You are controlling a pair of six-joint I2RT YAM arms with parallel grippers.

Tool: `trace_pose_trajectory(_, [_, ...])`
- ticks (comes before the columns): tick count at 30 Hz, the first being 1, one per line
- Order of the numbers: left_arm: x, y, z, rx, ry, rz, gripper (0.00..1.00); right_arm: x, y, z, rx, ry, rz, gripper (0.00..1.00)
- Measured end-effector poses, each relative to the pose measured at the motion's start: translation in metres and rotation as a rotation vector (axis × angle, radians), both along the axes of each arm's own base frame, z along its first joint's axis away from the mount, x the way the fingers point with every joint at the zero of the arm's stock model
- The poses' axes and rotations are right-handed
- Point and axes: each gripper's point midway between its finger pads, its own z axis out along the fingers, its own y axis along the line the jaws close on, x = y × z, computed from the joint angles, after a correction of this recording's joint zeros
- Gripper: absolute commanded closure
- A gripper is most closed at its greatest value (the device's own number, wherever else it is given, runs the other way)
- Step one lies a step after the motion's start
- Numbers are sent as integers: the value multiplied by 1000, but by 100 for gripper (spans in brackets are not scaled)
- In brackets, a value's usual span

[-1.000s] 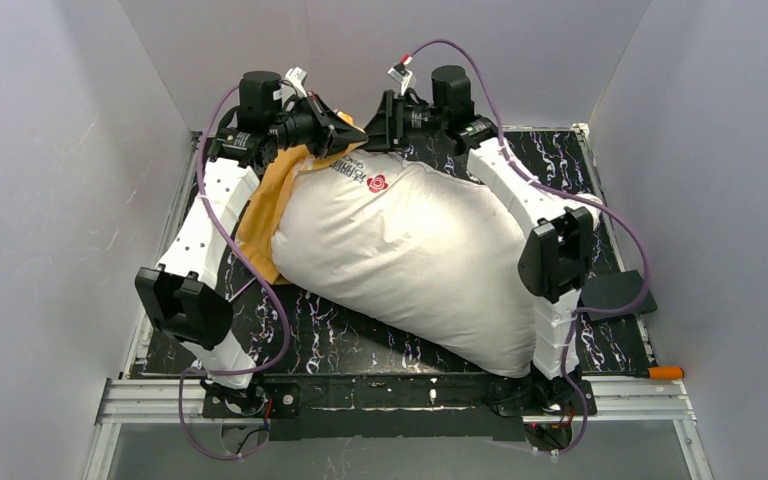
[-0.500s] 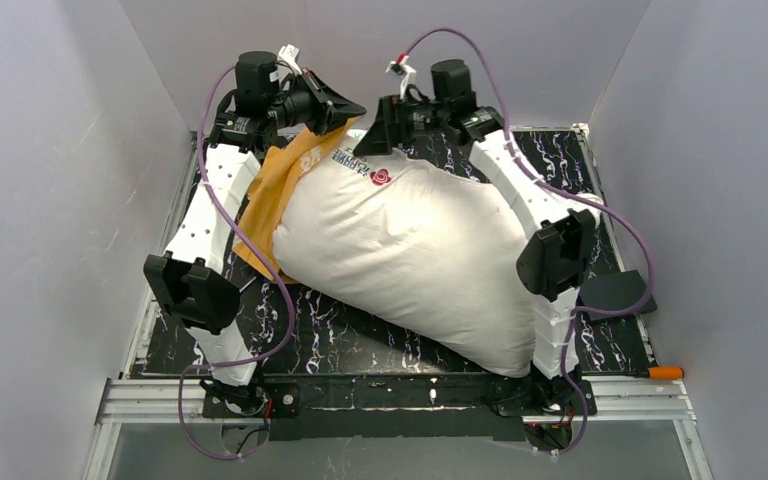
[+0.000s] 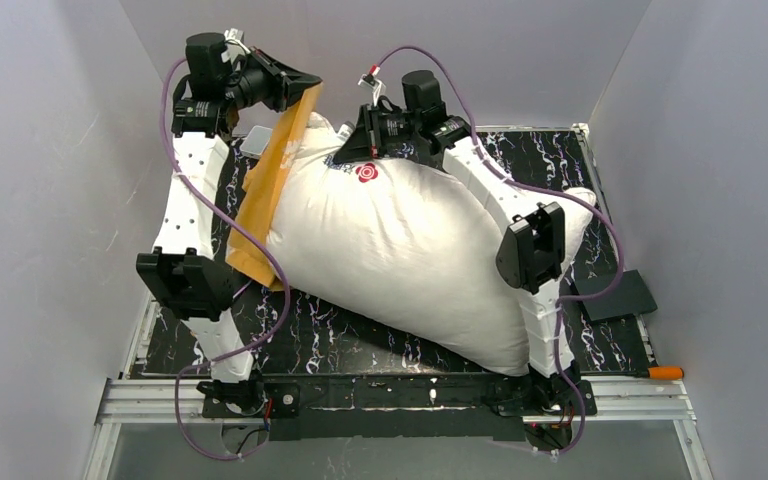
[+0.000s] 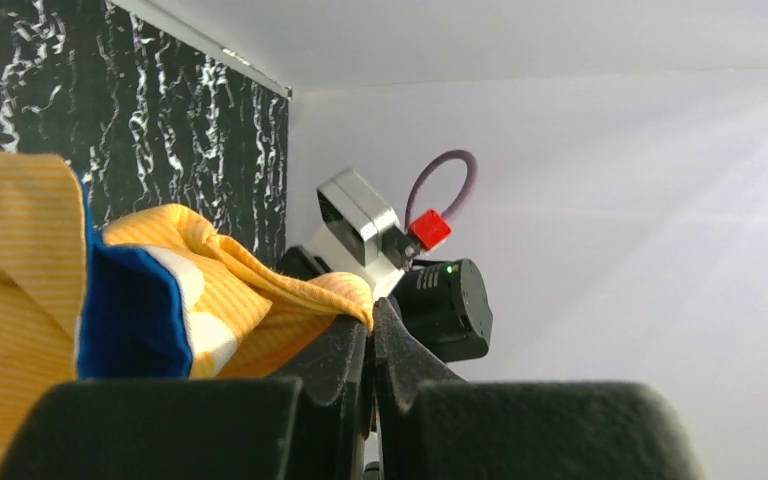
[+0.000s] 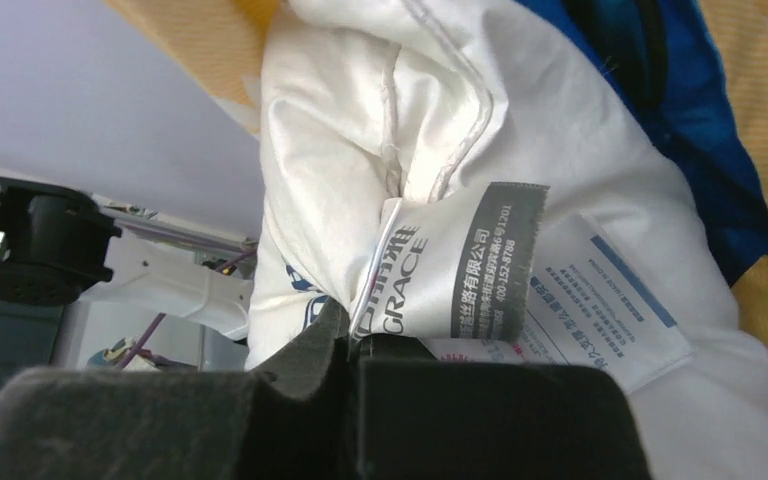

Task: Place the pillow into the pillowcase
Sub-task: Stuff the pillow into the pillowcase.

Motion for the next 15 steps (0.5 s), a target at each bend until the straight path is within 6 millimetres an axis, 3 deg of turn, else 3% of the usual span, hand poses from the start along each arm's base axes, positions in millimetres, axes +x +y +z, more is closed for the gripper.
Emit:
trace_pose_trajectory(9, [5, -11, 26, -13, -44, -46, 100, -49, -10, 71, 143, -19, 143, 99])
trace_pose_trajectory(15, [-3, -36, 31, -26, -41, -120, 100, -79, 8, 87, 199, -14, 254, 99])
